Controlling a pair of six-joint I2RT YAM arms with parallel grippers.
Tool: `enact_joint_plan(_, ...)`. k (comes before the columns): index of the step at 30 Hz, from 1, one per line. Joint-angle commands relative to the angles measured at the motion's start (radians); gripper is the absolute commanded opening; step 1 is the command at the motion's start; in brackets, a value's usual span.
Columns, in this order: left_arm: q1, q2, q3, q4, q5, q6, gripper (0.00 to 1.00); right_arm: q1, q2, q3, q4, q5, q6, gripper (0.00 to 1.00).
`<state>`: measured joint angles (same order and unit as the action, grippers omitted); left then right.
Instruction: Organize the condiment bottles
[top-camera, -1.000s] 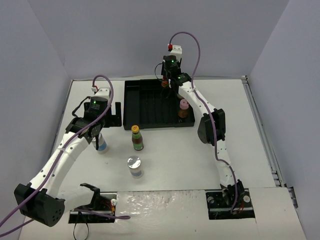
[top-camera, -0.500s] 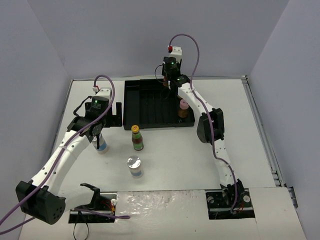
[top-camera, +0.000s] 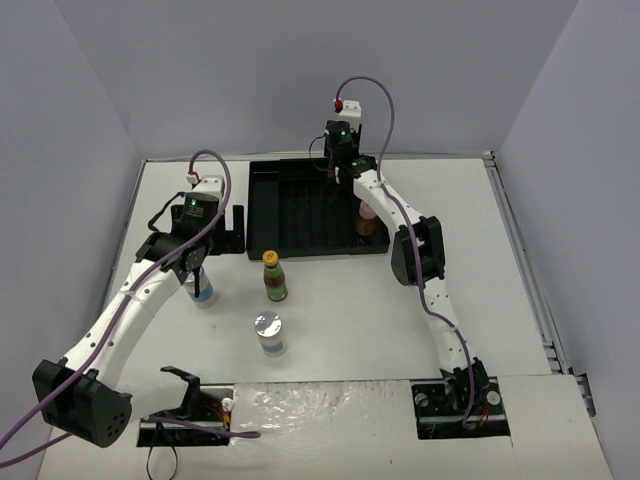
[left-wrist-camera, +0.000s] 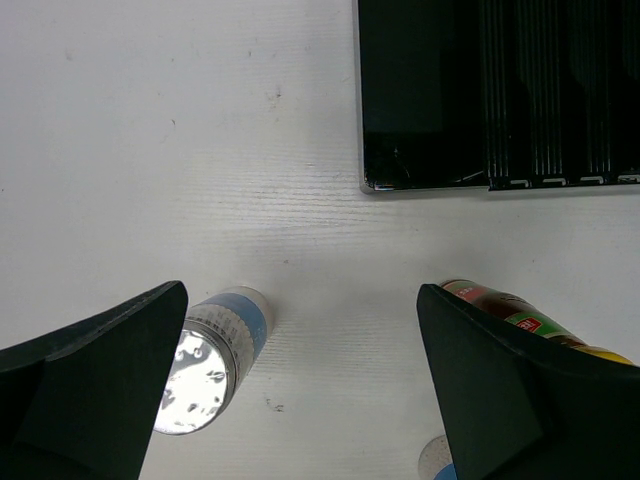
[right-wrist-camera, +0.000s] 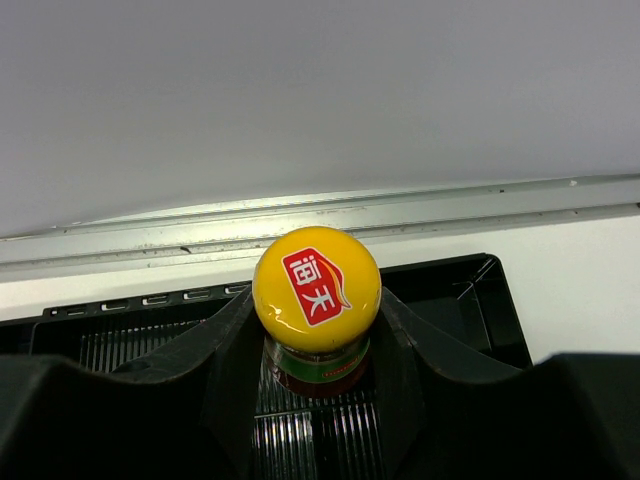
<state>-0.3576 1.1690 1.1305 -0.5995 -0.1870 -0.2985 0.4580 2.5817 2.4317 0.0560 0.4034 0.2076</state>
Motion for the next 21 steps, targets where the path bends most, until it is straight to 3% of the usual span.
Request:
enact_joint_plan(1,0.005,-0.001,0.028,0.047,0.0,0.006,0.97,-0.002,-0.047,0.037,0.155,0.023,-0.009,0.0)
enact_joint_plan(7,0.005,-0.003,0.028,0.047,0.001,0.004,0.97,0.011,-0.057,-0.002,0.16,0.021,-0.024,0.0)
enact_joint_plan(16,0.005,-0.005,0.026,0.047,0.001,0.004,0.97,0.034,-0.07,-0.052,0.172,0.03,-0.054,0.19)
enact_joint_plan(21,0.005,-0.005,0.026,0.047,0.001,0.004,0.97,0.045,-0.079,-0.066,0.173,0.051,-0.066,0.35)
